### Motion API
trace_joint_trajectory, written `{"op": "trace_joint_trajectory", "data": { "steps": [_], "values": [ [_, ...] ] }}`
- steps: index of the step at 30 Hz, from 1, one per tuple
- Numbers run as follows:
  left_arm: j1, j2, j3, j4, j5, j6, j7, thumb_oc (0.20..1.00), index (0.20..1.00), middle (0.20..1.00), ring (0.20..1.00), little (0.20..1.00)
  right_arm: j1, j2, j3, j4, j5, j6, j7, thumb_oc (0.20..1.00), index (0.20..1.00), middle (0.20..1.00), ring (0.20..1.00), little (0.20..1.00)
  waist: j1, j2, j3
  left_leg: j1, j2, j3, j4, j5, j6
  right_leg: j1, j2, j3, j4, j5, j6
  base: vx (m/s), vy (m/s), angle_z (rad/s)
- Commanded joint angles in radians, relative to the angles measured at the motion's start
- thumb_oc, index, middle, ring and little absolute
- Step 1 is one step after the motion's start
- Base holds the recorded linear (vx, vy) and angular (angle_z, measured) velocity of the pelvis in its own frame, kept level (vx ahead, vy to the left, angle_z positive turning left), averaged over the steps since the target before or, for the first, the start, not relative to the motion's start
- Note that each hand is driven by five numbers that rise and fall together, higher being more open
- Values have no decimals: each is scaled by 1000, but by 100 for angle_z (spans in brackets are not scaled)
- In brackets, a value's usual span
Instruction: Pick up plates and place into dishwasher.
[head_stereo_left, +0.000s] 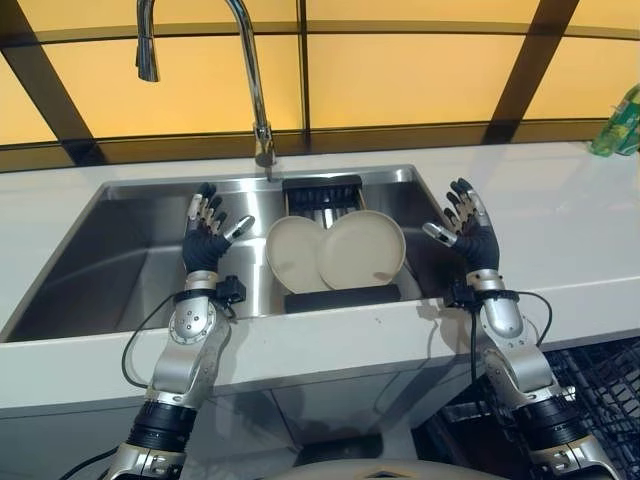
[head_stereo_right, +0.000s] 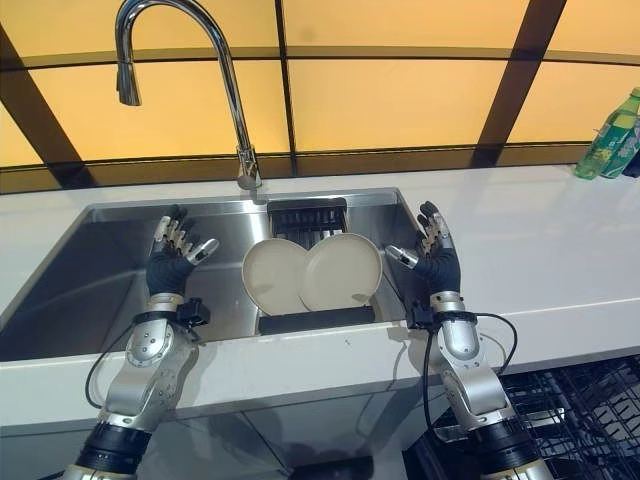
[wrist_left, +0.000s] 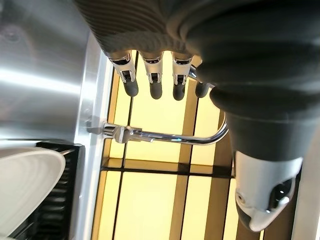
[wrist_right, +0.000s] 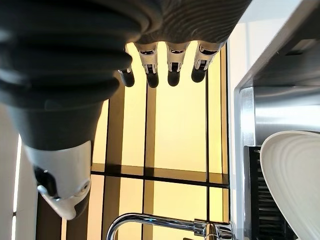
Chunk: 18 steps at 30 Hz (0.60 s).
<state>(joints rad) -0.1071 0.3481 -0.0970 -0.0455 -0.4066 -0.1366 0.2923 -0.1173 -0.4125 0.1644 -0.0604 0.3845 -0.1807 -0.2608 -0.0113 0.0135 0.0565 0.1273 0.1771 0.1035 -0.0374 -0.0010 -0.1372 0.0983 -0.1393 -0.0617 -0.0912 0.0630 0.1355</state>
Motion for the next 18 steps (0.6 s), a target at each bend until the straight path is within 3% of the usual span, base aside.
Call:
{"op": "trace_joint_trajectory", "data": {
  "steps": [1, 6, 18],
  "values": [
    [-75, 33, 6, 25, 0, -45, -11, 1000, 1000, 1000, 1000, 1000, -92, -5, -36, -35, -4, -58, -24, 1000, 1000, 1000, 1000, 1000, 9, -25, 10, -111, -21, -45, 81, -1, 19, -22, 24, -83, 107, -97, -53, 17, 75, 0],
    [-87, 49, 26, 9, 4, -28, -26, 1000, 1000, 1000, 1000, 1000, -81, 2, -54, -37, -5, -57, -13, 1000, 1000, 1000, 1000, 1000, 0, -13, -13, -74, -26, -11, 36, -1, 17, -18, -4, -109, 99, -90, -31, 58, 68, 2],
    [-125, 108, 38, 27, 110, -64, -45, 1000, 1000, 1000, 1000, 1000, -65, 6, -50, -38, -12, -43, -21, 1000, 1000, 1000, 1000, 1000, -15, -9, -30, -47, -33, 13, -4, 5, 32, -16, -15, -91, 78, -67, -14, 50, 4, -3]
  ]
}}
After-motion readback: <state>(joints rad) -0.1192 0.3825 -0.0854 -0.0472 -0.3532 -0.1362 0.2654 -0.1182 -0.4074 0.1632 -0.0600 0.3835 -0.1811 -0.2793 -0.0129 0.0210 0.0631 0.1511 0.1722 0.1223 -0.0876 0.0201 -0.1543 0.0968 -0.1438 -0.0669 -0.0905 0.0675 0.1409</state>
